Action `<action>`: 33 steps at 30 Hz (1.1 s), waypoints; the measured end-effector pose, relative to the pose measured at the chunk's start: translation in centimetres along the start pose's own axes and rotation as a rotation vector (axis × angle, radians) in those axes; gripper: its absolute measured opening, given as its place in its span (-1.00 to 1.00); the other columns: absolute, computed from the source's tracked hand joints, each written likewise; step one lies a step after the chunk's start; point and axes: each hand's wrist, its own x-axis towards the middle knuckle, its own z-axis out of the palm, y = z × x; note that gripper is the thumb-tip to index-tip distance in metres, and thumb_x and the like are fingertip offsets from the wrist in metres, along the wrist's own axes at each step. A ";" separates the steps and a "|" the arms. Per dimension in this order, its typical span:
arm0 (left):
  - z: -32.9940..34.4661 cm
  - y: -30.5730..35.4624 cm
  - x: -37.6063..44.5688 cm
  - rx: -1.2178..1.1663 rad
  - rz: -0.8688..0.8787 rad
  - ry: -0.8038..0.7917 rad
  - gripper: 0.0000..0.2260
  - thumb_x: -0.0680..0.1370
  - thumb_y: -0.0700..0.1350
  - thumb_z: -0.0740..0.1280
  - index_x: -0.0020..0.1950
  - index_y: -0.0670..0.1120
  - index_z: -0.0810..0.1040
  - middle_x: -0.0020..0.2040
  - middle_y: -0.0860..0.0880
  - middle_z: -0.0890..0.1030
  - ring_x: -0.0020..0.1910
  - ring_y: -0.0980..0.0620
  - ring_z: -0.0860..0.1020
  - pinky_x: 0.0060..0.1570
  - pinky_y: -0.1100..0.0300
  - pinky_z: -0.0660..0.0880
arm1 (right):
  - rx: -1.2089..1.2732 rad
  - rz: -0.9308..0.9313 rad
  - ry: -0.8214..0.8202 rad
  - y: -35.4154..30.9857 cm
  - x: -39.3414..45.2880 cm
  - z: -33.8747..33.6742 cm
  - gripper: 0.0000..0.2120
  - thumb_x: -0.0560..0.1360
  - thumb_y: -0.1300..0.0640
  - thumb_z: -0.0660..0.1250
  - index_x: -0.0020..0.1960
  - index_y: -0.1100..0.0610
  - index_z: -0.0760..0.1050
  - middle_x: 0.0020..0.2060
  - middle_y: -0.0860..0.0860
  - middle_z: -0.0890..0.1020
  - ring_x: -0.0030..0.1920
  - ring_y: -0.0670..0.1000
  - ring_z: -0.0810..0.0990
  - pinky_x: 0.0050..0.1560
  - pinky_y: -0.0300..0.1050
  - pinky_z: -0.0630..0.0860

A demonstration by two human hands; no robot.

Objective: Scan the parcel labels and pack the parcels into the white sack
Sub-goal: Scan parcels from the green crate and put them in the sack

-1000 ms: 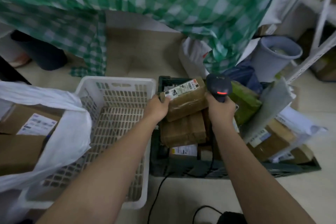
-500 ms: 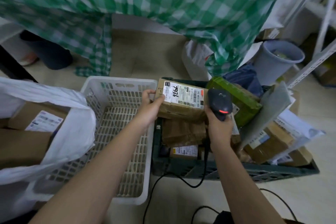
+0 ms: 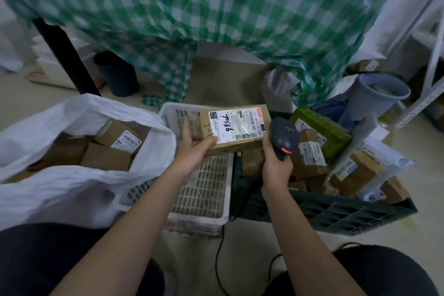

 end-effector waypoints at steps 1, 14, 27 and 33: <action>-0.7 -0.2 -0.8 0.046 -0.004 -0.027 -0.12 0.51 -0.07 0.41 0.51 0.31 -0.19 0.46 -0.02 0.34 0.20 0.00 0.54 0.02 0.09 0.57 | 0.012 0.011 -0.010 -0.1 -0.5 0.3 -0.50 0.46 0.02 0.48 0.35 0.08 0.45 0.19 -0.06 0.57 0.21 -0.03 0.51 0.25 -0.11 0.40; -5.7 -0.8 -5.3 0.261 -0.211 -0.244 -0.34 0.33 0.33 0.42 0.32 0.11 0.33 0.18 0.02 0.58 0.13 0.01 0.55 0.16 -0.01 0.47 | -0.099 -0.009 -0.081 -0.4 -3.8 2.4 -0.80 0.44 0.17 0.48 0.01 0.06 0.51 -0.07 -0.02 0.65 0.03 0.01 0.62 0.17 -0.01 0.51; -5.9 0.0 -4.7 0.124 -0.208 -0.309 -0.65 0.52 0.03 0.37 0.26 -0.07 0.49 0.08 -0.03 0.67 0.08 0.00 0.62 -0.07 0.12 0.57 | -0.411 -0.152 -0.355 -2.9 -4.2 2.1 -0.86 0.46 0.13 0.47 -0.05 -0.02 0.54 -0.17 -0.08 0.66 -0.11 -0.11 0.61 -0.11 -0.23 0.50; -6.5 -1.4 -2.9 0.027 -0.138 -0.071 -0.43 0.43 0.04 0.48 0.37 -0.06 0.40 0.23 -0.05 0.58 0.17 0.00 0.58 0.23 -0.04 0.50 | -0.639 -0.041 -0.520 -1.8 -5.5 -0.1 -0.92 0.48 0.16 0.43 -0.12 0.15 0.55 -0.37 0.06 0.55 -0.37 -0.04 0.52 -0.41 -0.25 0.46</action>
